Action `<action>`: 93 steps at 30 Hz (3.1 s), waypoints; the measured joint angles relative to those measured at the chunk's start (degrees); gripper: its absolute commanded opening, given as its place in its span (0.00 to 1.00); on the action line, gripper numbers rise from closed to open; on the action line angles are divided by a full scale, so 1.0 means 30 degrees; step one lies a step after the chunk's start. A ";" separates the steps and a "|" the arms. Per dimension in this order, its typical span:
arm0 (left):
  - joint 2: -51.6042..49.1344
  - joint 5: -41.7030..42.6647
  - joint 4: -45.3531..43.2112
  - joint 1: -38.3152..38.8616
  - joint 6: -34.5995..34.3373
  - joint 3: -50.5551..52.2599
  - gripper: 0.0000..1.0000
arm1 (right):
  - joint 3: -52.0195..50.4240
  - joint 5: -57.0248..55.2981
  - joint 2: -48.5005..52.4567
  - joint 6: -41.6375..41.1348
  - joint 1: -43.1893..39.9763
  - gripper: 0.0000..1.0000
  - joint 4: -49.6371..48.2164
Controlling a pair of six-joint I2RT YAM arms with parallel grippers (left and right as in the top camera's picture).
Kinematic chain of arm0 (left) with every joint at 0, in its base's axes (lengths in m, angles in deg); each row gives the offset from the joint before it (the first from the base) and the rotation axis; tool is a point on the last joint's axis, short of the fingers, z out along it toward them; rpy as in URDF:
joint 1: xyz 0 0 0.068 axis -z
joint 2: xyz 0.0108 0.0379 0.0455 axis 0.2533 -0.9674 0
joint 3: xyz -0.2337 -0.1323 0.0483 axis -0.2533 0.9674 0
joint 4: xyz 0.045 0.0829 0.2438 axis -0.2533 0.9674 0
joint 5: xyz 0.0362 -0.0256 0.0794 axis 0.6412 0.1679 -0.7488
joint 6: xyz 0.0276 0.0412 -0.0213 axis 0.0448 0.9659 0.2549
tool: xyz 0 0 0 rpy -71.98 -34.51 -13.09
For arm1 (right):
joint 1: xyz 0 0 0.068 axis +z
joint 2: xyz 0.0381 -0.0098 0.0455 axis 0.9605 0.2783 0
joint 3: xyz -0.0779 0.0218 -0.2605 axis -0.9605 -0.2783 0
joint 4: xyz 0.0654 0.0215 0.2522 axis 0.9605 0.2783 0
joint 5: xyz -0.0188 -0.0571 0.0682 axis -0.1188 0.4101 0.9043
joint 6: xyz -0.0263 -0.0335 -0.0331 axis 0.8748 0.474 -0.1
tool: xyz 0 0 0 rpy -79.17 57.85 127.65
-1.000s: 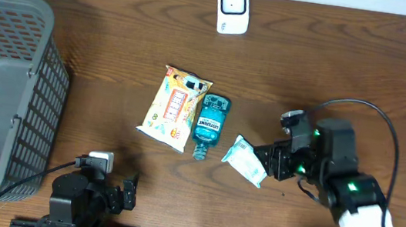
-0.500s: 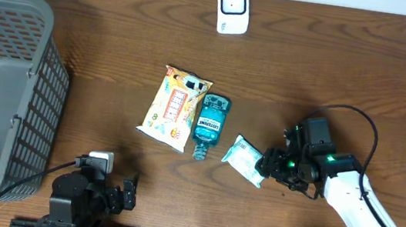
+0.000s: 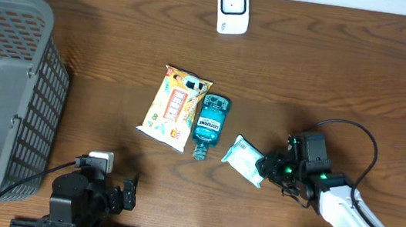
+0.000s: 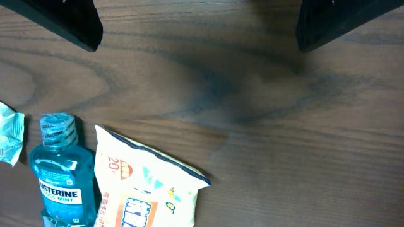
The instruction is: Scan the item barcode
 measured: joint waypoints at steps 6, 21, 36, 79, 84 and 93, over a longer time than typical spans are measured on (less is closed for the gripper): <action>0.0000 0.0000 -0.0007 0.0000 -0.0007 0.0000 0.98 | -0.0459 0.1537 0.0794 0.0714 -0.0022 0.01 -0.1574; 0.0000 0.0000 0.0000 0.0000 -0.0007 0.0000 0.98 | -0.0240 0.6178 -0.1362 0.6346 -0.0546 0.01 -0.3446; 0.0000 0.0000 -0.0007 0.0000 -0.0007 0.0000 0.98 | 0.0408 1.0236 -1.2655 0.8619 -0.0576 0.01 -0.3453; 0.0000 0.0000 -0.0007 0.0000 0.0000 0.0000 0.98 | 2.0371 -1.3945 1.3566 2.5864 0.2419 0.01 -0.9071; 0.0000 0.0000 -0.0007 0.0000 0.0000 0.0000 0.98 | 2.3809 -1.5358 1.5956 2.9572 0.2834 0.01 -0.9457; 0.0000 0.0000 -0.0007 0.0000 0.0000 0.0000 0.98 | 2.6039 -1.7923 2.0298 3.6946 0.4051 0.01 -1.2896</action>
